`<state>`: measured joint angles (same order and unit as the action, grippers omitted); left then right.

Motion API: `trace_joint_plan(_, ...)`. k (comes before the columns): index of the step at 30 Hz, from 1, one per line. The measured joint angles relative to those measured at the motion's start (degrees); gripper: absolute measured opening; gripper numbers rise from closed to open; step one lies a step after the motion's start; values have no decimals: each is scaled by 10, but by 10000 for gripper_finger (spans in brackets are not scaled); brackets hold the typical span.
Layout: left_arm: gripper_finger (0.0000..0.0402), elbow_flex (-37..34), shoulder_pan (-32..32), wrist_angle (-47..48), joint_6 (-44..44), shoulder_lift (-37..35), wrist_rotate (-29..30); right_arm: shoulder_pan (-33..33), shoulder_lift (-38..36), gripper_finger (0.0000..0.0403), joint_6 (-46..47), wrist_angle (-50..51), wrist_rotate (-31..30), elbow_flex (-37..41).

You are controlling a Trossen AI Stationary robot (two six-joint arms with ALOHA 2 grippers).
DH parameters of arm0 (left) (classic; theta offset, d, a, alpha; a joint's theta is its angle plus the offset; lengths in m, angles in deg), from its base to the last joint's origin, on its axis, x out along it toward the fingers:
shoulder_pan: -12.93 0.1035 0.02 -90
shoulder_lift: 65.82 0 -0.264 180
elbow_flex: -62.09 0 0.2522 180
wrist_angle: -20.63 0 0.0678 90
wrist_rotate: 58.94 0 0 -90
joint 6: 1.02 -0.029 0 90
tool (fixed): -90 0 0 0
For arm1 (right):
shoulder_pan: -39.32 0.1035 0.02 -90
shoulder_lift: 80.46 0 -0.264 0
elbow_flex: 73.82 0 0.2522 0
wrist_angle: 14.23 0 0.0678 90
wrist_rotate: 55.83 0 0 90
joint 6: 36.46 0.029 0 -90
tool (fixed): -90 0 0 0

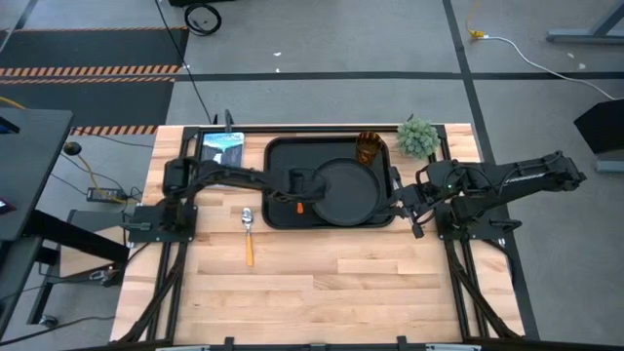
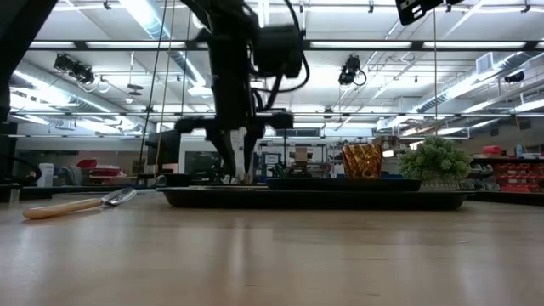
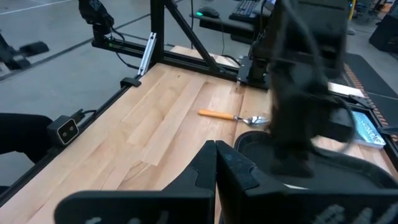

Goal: Pick and place plate/cup/fork/spoon on tray
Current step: Put the yellow spoon to the left of the orange fork on the black tray

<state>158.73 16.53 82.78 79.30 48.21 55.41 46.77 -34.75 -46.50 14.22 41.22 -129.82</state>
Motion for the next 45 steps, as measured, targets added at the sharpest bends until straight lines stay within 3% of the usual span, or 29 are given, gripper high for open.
trace_joint_plan(5,88,0,-64,48,29,-23,-3,0,0,8,0,2,-1,0)
trace_joint_plan(13,64,0,-185,149,216,-31,-8,0,0,8,1,4,-14,0)
trace_joint_plan(19,51,0,-240,254,350,-31,-21,0,0,8,0,4,-14,0)
trace_joint_plan(30,104,-28,-292,314,390,-28,-22,0,1,8,4,3,-14,0)
trace_joint_plan(35,94,-105,-305,296,430,-46,-66,3,1,8,7,0,-11,0)
trace_joint_plan(40,69,-192,-308,167,431,-92,-28,8,1,8,6,-10,-10,0)
trace_joint_plan(45,55,-257,-307,73,448,-118,-29,15,1,8,8,-12,-10,0)
